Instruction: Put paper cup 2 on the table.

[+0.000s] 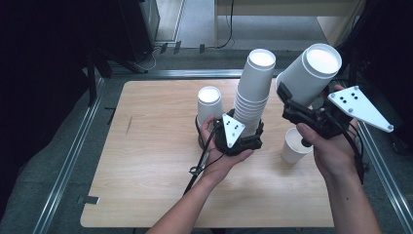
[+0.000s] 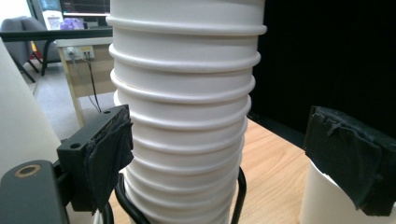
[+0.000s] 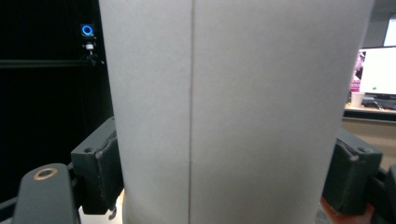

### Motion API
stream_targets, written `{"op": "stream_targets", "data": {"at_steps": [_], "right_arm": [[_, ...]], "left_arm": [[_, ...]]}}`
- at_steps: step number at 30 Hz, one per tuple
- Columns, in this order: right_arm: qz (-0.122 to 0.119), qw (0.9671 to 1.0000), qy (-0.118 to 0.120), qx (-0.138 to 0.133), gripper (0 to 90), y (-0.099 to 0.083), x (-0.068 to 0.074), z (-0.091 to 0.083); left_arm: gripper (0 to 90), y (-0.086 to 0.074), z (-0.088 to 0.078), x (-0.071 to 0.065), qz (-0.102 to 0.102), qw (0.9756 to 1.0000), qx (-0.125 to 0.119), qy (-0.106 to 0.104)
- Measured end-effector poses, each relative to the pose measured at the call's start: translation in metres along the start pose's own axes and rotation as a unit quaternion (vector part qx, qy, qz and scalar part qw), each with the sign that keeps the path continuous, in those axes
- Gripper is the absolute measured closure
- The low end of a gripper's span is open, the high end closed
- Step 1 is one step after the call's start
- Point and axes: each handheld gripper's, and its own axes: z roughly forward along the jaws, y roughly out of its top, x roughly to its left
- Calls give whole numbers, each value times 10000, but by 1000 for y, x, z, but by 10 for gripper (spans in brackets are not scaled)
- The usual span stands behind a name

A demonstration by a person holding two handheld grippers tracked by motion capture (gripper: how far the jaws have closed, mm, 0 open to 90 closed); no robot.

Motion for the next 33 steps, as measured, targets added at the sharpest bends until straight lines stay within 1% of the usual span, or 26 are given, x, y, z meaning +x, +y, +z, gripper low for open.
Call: {"op": "stream_targets", "data": {"at_steps": [2,7,10,14,16,21,25,27,30,33], "right_arm": [[66,10000,-2,16,163,-4,-2,-3],[60,9999,-64,81,163,-17,-2,-10],[68,9999,-82,133,163,-27,-1,-13],[55,9997,-111,207,163,-41,3,-16],[86,9996,-95,251,163,-48,5,-18],[23,9994,-107,340,164,-65,11,-21],[-68,9990,-139,428,164,-78,16,-22],[-74,9988,-113,464,164,-85,19,-22],[-134,9984,-96,538,163,-94,23,-23],[-130,9980,-62,621,163,-104,26,-23]], "left_arm": [[78,0,-4,1,7,10000,28,-22],[78,-3,-17,6,-82,10000,57,-3],[77,-5,-24,11,-86,9999,105,18],[78,-6,-34,17,-97,9998,143,82],[77,-6,-39,18,-23,9997,184,166],[77,-9,-54,24,-88,9996,200,183],[77,-14,-64,29,-104,9994,268,182],[77,-16,-69,31,-153,9993,289,162],[77,-20,-78,32,-129,9992,343,173],[77,-25,-85,29,-78,9990,408,136]]}}
